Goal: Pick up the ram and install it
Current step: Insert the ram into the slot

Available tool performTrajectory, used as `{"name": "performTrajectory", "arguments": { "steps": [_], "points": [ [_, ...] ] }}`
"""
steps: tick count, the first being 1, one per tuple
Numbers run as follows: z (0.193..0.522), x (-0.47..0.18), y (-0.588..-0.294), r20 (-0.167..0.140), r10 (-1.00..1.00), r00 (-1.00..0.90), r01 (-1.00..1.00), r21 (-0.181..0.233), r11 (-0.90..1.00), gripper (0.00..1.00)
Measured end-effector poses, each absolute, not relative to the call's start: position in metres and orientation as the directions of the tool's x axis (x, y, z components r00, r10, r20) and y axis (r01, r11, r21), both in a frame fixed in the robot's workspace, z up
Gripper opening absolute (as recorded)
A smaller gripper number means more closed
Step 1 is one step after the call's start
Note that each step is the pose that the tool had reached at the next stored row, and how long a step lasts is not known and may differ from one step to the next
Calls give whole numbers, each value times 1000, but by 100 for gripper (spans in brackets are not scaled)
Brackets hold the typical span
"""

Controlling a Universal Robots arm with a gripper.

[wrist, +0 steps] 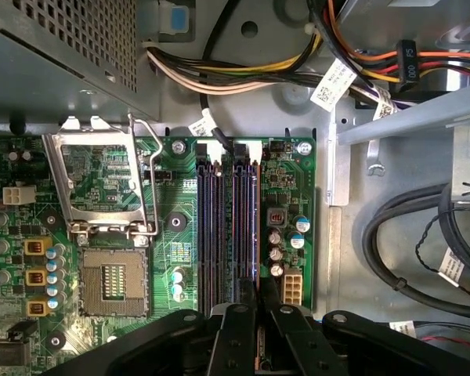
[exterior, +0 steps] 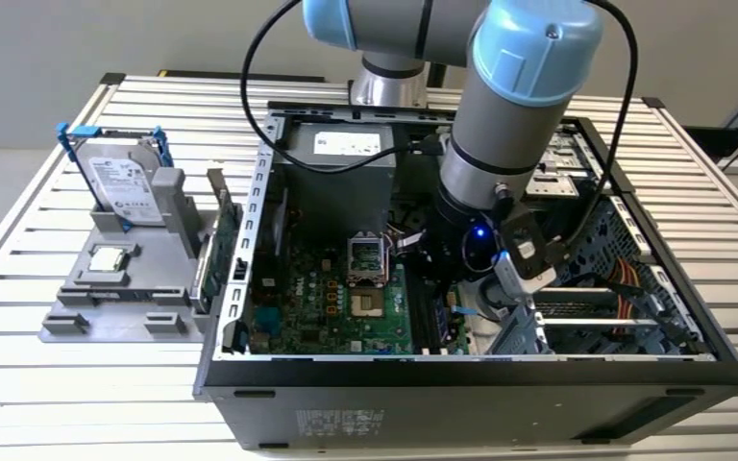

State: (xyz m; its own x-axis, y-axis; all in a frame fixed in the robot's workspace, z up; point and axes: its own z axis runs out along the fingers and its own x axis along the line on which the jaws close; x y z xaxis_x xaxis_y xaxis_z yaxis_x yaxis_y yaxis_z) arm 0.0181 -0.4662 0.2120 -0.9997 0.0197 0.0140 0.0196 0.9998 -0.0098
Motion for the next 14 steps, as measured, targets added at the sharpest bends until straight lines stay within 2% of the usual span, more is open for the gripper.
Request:
{"name": "performTrajectory", "arguments": {
  "steps": [1,5,14],
  "points": [
    [212,18,-466,14,20,-1000,20,-10,1000,100],
    [213,18,-466,14,20,-1000,20,-10,1000,100],
    [242,18,-466,15,20,-1000,20,-10,1000,100]
  ]
}}
